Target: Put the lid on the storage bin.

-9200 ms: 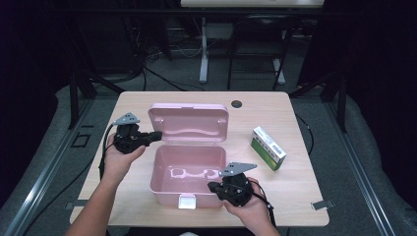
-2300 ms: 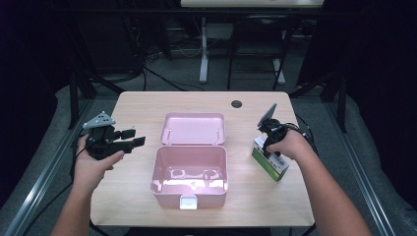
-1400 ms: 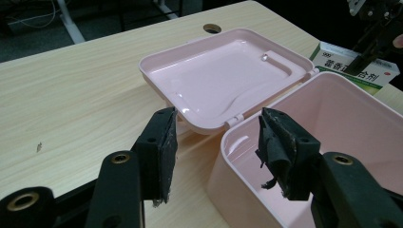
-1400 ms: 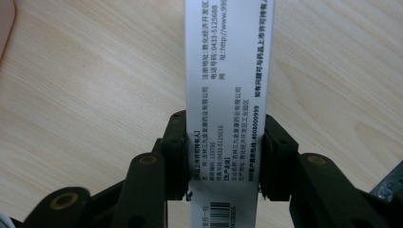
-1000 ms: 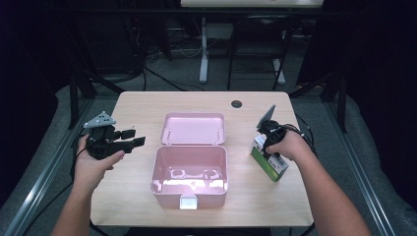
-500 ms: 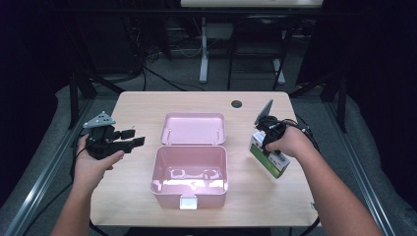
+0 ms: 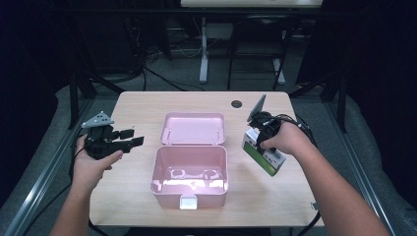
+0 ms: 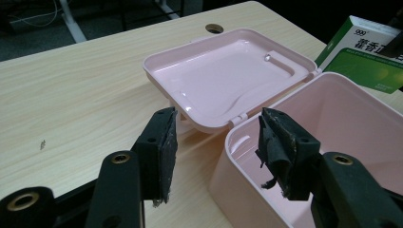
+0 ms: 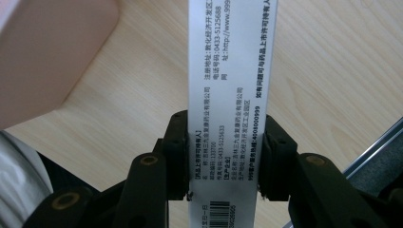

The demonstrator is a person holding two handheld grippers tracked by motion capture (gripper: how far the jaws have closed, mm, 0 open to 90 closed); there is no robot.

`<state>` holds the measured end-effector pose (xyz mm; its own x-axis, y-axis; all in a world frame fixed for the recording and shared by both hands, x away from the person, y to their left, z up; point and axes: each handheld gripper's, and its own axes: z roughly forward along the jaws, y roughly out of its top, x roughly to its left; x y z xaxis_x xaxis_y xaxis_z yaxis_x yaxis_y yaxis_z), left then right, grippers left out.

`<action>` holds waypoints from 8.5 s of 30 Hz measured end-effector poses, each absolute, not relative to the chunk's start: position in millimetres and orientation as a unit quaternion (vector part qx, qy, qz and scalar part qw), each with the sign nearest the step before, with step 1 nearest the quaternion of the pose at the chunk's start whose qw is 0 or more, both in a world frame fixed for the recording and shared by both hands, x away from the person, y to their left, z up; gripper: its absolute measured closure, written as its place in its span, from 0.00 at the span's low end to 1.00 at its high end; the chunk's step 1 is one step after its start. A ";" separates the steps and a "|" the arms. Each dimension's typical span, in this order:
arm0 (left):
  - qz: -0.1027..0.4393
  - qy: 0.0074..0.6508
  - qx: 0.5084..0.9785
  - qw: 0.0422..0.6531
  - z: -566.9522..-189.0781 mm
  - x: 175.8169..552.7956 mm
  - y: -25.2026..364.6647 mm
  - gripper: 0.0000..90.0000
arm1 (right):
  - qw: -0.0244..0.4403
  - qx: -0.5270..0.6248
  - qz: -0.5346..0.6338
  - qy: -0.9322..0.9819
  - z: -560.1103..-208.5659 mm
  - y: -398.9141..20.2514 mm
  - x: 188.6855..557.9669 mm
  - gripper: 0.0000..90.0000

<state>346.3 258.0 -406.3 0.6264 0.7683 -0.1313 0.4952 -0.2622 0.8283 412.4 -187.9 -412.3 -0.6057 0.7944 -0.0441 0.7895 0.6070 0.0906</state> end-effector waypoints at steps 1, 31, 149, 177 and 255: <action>0.151 0.404 0.781 0.452 -406.3 346.4 258.1 0.53 | 0.040 0.441 0.032 0.896 -411.3 -186.8 411.7 0.68; 0.151 0.407 0.779 0.453 -407.2 347.1 260.0 0.53 | 0.048 0.389 0.039 0.919 -363.6 -152.3 394.7 0.68; 0.166 0.438 0.770 0.433 -420.2 334.2 279.7 0.53 | 0.016 0.073 0.026 0.997 -388.9 -4.1 330.1 0.68; 0.165 0.439 0.771 0.432 -420.9 334.9 280.7 0.53 | -0.008 0.063 0.022 0.998 -423.0 -4.7 330.3 0.68; 0.164 0.441 0.772 0.427 -425.1 337.3 279.2 0.53 | -0.036 0.053 0.026 0.998 -469.3 -6.8 335.3 0.68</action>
